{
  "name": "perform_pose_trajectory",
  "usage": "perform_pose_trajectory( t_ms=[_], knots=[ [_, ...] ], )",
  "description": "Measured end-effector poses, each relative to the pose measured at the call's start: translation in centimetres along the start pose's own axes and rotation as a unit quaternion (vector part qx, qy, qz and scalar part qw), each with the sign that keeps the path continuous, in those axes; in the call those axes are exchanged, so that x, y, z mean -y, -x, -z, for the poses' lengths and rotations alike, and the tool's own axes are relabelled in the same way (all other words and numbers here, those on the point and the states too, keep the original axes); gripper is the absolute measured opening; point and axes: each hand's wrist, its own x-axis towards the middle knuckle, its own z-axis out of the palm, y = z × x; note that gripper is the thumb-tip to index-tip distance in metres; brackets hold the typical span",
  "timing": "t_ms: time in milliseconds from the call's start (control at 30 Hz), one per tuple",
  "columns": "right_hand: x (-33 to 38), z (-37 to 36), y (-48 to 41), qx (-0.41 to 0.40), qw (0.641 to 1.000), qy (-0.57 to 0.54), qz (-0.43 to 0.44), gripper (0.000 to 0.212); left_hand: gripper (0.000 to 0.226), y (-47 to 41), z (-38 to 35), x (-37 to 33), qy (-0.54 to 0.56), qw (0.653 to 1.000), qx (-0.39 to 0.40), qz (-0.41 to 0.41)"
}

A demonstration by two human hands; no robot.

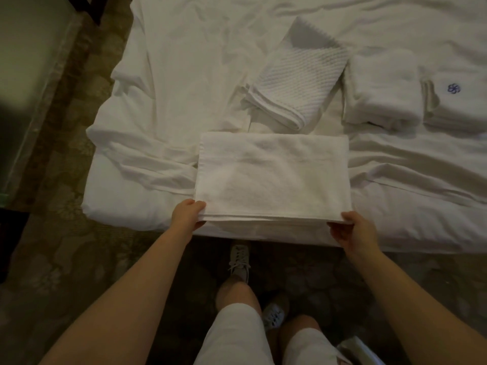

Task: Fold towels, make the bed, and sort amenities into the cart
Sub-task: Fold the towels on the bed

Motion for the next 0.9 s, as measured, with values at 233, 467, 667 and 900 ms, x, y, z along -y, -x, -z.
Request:
perform_pose_trajectory(
  t_ms=[233, 467, 667, 900],
  knots=[
    [-1.6, 1.3, -1.4, -0.023, 0.956, 0.278, 0.091, 0.041, 0.020, -1.0, -0.3, 0.7, -0.125, 0.991, -0.028, -0.037],
    [-1.3, 1.1, -1.4, 0.015, 0.976, 0.203, 0.071, 0.039, 0.050, -0.5, -0.8, 0.8, -0.109, 0.992, -0.030, -0.059],
    [-1.3, 0.6, -1.0, -0.017, 0.977, 0.180, 0.112, 0.029, 0.030, 0.9, -0.4, -1.8, -0.160, 0.963, -0.047, -0.213],
    [-1.8, -0.3, -1.0, -0.009, 0.975, 0.192, 0.109, 0.029, 0.038, -1.0, -0.1, -0.1, -0.095, 0.991, -0.004, -0.092]
  ],
)
